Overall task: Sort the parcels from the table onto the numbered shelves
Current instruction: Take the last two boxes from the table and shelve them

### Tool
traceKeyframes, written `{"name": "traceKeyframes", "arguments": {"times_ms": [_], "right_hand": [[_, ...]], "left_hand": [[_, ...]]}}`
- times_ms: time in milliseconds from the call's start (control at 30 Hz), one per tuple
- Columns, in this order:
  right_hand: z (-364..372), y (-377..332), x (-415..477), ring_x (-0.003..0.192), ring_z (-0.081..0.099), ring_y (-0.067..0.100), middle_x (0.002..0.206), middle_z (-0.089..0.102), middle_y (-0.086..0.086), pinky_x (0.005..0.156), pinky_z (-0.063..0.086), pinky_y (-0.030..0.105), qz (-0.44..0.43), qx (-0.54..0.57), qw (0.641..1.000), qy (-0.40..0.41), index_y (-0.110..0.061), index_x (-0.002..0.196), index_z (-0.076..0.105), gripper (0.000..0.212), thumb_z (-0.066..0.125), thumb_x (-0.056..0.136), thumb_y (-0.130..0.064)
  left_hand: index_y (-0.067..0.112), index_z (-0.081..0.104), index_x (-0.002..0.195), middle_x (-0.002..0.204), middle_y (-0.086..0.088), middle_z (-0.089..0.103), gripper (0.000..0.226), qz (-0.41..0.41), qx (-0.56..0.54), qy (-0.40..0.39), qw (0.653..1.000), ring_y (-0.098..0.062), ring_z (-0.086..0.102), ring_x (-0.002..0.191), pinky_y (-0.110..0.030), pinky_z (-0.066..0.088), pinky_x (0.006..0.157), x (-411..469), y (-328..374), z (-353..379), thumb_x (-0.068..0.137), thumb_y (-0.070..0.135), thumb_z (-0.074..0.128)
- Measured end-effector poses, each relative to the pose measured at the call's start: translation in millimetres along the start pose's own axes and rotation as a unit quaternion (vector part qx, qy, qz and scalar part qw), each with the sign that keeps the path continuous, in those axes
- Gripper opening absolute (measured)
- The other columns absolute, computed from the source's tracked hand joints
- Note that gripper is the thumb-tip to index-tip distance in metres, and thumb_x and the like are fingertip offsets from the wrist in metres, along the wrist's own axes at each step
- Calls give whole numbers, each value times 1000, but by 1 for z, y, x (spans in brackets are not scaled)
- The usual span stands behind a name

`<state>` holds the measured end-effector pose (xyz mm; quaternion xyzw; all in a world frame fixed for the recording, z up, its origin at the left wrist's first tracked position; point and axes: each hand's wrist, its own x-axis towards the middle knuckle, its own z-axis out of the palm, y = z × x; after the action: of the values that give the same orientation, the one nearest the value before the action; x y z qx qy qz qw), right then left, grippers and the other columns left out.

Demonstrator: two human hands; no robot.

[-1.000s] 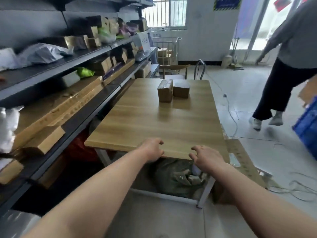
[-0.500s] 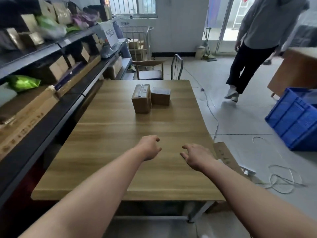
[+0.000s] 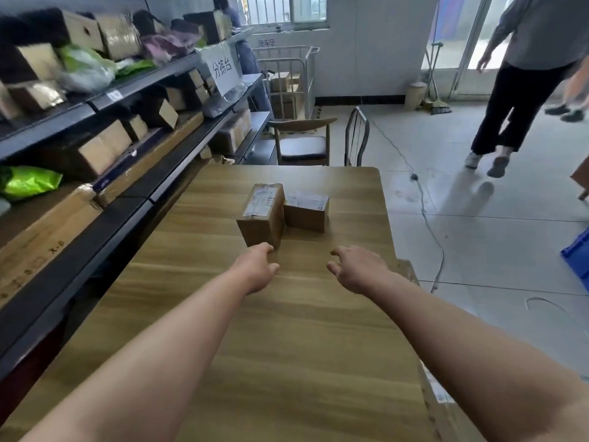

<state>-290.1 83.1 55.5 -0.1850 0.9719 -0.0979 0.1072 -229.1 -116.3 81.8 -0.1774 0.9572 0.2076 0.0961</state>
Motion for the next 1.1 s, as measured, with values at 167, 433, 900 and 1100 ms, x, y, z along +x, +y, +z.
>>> {"name": "traceKeyframes", "arguments": {"times_ms": [167,433,900,1100], "right_hand": [[-9,22,71,119,51,28,133,54,5,93,45,42,-22,-3,1000,-14,-22,136,47,44,42,98,-44],[6,9,171,128,43,26,143,43,3,101,39,40,-27,42,998,29,-23,139,44,48,51,94,-36],[41,8,300,147,-10,30,160,-5,11,118,3,47,-4,-21,1000,-3,-20,140,34,59,60,89,-32],[44,20,312,139,20,33,152,27,10,113,24,42,-28,1,1000,-13,-23,136,35,63,64,82,-34]], "left_hand": [[22,42,144,147,-6,42,52,-40,-15,23,999,-25,41,133,-34,36,103,51,17,1,95,33,56],[18,35,146,151,-7,34,58,-38,36,34,998,-28,28,137,-39,29,112,155,2,-3,94,35,56],[51,15,144,162,-3,-4,70,-17,137,-6,990,-42,-7,146,-57,6,117,264,-31,23,88,54,58],[58,18,132,159,1,1,73,-5,157,10,988,-44,15,139,-57,29,105,271,-37,31,76,53,64]]}}
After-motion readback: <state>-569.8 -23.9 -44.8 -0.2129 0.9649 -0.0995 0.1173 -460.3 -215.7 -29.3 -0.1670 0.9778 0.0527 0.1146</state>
